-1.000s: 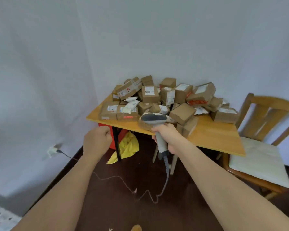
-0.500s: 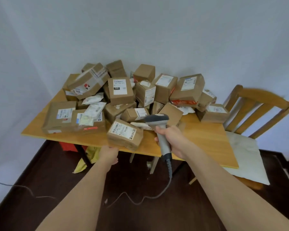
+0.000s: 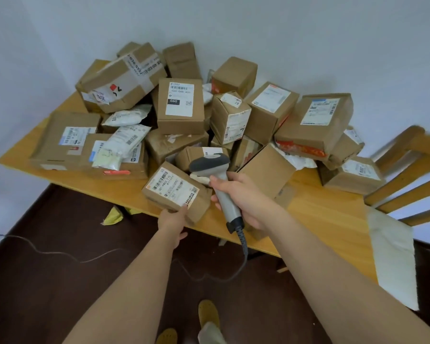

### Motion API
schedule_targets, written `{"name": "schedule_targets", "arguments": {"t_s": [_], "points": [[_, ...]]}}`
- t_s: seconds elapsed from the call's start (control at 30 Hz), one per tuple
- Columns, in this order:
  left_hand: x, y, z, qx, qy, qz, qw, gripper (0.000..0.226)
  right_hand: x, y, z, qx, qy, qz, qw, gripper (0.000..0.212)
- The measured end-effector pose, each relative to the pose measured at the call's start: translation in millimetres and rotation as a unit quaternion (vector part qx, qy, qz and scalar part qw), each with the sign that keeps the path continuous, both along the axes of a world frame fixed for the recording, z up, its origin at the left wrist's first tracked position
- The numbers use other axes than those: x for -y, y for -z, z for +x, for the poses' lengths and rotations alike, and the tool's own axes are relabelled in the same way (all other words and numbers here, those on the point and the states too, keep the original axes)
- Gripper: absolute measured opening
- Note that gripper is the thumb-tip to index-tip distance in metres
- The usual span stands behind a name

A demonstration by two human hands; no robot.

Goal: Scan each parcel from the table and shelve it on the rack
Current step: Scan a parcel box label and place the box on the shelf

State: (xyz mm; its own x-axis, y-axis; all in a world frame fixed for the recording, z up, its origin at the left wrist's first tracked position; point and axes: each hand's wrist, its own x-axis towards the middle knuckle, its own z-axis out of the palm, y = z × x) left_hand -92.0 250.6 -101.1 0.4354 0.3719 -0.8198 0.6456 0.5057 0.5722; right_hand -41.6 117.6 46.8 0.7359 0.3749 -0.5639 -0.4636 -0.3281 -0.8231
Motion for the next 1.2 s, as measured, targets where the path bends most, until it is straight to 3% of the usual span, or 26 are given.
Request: {"name": "schedule_targets", "arguments": {"t_s": [0.33,0.53,0.8,0.93,1.2], "points": [[-16,-36,-36,0.047,-0.066,-0.020,0.997,0.038,-13,-32,28,-0.030,-0.067,0.043,0.996,0.020],[-31,-90,-72,0.103,-0.062,0.068,0.990,0.014,-33,-71,5,-0.020,-0.142,0.062,0.988,0.025],[-47,-153,-99,0.154,-0.036,0.242,0.957,0.018,-31,-132,-43,0.028,-0.126,0.113,0.985,0.020],[-46,-174,-110,0.183,-0.038,0.271,0.944,0.013,-20,-161,-75,0.052,-0.115,0.118,0.985,0.034],[-36,-193,-127,0.204,-0.031,0.317,0.926,0.026,4,-205,-121,0.116,-0.106,0.114,0.981,0.030]]}}
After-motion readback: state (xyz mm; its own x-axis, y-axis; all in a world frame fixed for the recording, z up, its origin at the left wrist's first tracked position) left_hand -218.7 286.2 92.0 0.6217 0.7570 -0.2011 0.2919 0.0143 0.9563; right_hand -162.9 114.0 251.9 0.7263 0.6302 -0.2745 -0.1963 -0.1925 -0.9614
